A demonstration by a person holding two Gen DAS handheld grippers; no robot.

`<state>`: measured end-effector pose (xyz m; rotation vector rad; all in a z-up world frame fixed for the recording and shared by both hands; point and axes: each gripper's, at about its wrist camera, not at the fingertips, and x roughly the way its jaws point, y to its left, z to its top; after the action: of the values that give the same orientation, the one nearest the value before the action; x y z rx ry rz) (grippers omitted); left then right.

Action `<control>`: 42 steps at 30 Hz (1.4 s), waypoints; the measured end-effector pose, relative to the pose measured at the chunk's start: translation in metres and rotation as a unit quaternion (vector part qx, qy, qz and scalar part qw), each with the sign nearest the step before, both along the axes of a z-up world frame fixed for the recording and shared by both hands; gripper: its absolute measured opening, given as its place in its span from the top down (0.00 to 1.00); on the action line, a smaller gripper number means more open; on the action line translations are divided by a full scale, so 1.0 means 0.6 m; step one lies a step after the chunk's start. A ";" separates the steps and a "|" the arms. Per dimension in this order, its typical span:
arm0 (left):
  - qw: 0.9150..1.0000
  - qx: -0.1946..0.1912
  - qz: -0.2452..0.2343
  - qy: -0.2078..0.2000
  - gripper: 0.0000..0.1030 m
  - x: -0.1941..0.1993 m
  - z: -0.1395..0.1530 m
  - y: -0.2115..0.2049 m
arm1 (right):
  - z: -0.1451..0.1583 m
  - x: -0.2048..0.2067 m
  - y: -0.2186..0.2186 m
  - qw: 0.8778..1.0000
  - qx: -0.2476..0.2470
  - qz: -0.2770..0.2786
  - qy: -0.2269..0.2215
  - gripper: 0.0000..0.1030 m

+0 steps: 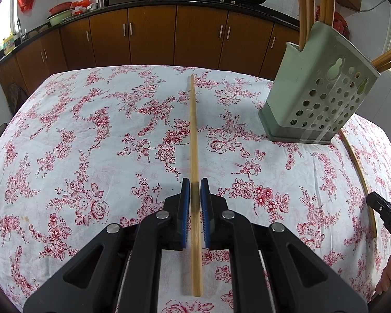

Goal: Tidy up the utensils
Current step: 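Grasp a chopstick with the right gripper while the left gripper grasps another, then lift both chopsticks upright and carry them over the green holder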

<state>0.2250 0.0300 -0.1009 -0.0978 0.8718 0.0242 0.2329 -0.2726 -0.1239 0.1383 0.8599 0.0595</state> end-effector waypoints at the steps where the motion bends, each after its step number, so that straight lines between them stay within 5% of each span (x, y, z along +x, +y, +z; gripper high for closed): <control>1: 1.000 -0.001 0.000 0.000 0.90 -0.001 0.000 0.000 | 0.000 0.000 0.000 1.000 0.000 0.000 0.000 0.92; 15: 1.000 0.026 -0.010 -0.009 0.93 -0.064 0.007 -0.008 | 0.024 -0.041 -0.008 1.000 -0.004 -0.002 -0.030 0.92; 32: 0.983 -0.040 0.005 -0.178 0.93 -0.120 0.220 0.056 | 0.219 -0.086 -0.062 0.980 0.026 -0.031 -0.193 0.92; 42: 0.979 -0.047 -0.002 -0.199 0.93 -0.123 0.259 0.055 | 0.257 -0.089 -0.050 0.976 0.028 -0.019 -0.215 0.92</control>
<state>0.1509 0.0628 0.0544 -0.1818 0.4727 -0.0402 0.1795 -0.3028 0.0304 0.1858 0.4231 0.0747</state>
